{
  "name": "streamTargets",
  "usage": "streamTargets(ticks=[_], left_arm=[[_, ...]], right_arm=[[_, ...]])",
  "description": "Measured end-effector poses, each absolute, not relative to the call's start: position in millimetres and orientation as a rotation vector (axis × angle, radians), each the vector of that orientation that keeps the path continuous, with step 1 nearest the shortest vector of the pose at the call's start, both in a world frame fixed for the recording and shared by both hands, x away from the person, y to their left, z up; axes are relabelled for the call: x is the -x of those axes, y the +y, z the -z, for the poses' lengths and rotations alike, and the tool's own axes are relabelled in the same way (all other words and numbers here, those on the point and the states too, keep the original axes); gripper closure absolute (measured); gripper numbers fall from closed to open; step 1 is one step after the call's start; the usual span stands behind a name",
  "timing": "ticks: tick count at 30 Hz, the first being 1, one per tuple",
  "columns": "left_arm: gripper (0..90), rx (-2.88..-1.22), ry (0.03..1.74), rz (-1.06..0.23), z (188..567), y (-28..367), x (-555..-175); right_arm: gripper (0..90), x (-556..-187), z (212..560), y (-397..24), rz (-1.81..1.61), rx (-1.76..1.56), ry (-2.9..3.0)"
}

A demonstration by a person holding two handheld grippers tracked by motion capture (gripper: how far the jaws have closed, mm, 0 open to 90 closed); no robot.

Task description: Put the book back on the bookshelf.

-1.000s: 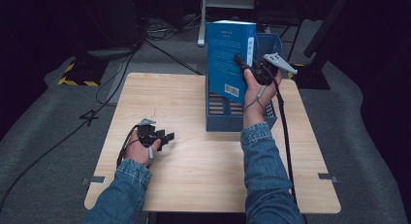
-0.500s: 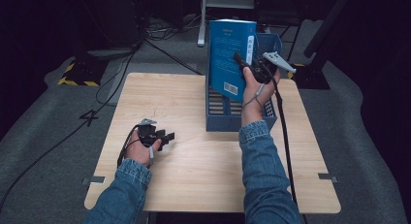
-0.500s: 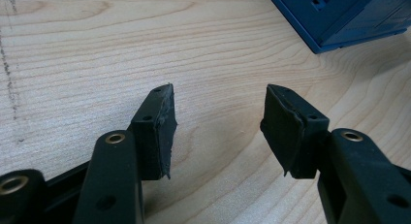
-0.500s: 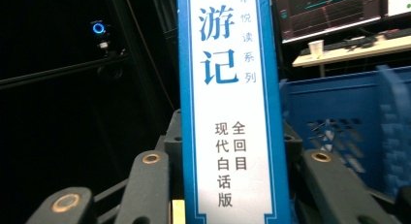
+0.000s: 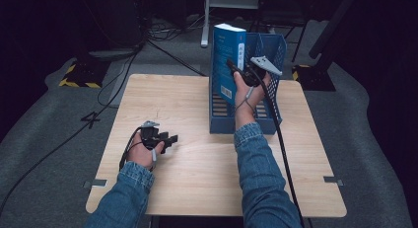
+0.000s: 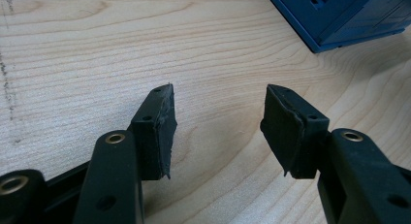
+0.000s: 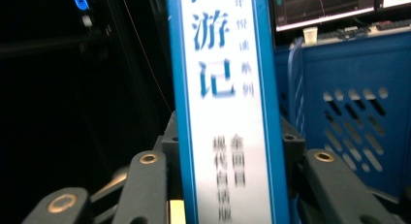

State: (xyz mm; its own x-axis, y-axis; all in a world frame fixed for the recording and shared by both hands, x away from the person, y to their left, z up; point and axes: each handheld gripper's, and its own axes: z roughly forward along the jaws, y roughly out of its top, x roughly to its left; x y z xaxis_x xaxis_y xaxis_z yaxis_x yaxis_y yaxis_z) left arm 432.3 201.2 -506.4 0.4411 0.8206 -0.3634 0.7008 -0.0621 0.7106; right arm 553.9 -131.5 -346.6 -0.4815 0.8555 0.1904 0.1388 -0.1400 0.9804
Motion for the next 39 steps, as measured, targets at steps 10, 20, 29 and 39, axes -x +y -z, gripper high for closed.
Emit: streamTargets(ticks=[10, 20, 29, 39], left_arm=[[45.7, -1.796, 1.302, -0.155, 506.5, 200.4, -433.1], [45.7, -1.805, 1.298, -0.158, 506.3, 200.1, -433.4], [45.4, -1.804, 1.294, -0.164, 506.6, 198.9, -433.4], [44.0, -1.797, 1.300, -0.165, 506.7, 201.1, -432.1]], right_arm=[[59.9, -563.2, 365.1, -107.1, -1.495, -1.147, 1.706], [58.5, -575.6, 391.0, -85.8, -1.325, -1.233, 1.820], [57.3, -567.9, 409.3, -78.9, -1.281, -1.190, 1.763], [52.6, -572.0, 407.4, -80.4, -1.277, -1.218, 1.777]])
